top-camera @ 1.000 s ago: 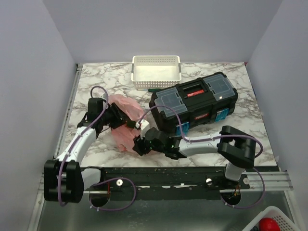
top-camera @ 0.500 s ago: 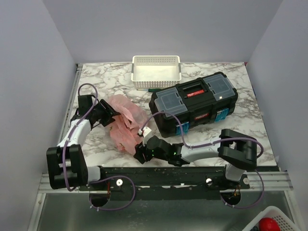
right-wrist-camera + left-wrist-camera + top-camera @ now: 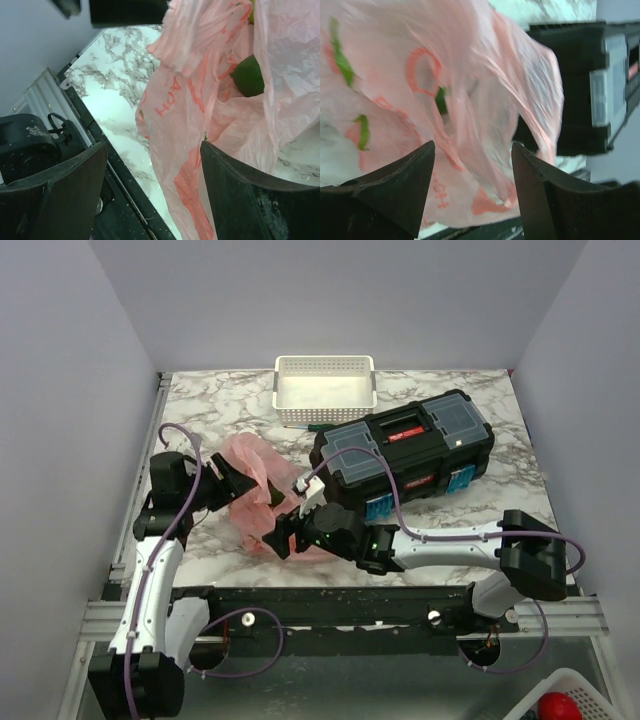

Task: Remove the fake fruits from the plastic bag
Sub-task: Adjust the plastic bag at the center of the board.

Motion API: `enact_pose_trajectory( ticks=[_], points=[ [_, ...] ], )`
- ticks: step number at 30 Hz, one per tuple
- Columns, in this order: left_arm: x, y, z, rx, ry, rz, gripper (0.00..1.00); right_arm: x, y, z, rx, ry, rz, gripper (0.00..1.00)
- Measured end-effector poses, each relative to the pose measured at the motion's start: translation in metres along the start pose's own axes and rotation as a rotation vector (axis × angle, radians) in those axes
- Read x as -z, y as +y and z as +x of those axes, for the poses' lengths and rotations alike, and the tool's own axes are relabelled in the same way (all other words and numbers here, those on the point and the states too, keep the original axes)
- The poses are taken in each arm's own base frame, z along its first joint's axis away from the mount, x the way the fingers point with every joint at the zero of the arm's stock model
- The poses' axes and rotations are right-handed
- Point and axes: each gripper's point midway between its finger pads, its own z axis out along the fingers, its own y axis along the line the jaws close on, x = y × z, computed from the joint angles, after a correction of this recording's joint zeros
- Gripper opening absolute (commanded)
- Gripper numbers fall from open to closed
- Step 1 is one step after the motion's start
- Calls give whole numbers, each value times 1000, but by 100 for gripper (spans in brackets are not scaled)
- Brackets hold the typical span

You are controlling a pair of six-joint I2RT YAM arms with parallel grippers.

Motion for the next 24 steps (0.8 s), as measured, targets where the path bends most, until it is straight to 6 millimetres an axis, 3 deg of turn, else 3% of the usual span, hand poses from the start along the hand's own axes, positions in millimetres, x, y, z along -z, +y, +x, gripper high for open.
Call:
enact_pose_trajectory(
  ticks=[4, 8, 11, 15, 20, 22, 24],
  points=[
    [12, -24, 29, -82, 53, 88, 75, -1, -6, -1, -9, 0, 18, 76],
    [32, -60, 57, -223, 68, 227, 98, -1, -5, 1, -23, 4, 7, 76],
    [40, -73, 66, -292, 51, 269, 99, 1, -8, 12, -37, 24, 4, 76],
    [34, -67, 67, -329, 42, 171, 94, 6, -19, 35, -48, 69, 26, 75],
    [17, -52, 52, -367, 10, 11, 87, 11, -30, 53, -45, 106, 48, 75],
    [8, -43, 43, -393, 0, -61, 76, 12, -32, 56, -44, 110, 50, 74],
    [1, -36, 39, -415, 5, -108, 52, 12, -33, 58, -43, 110, 50, 74]
  ],
)
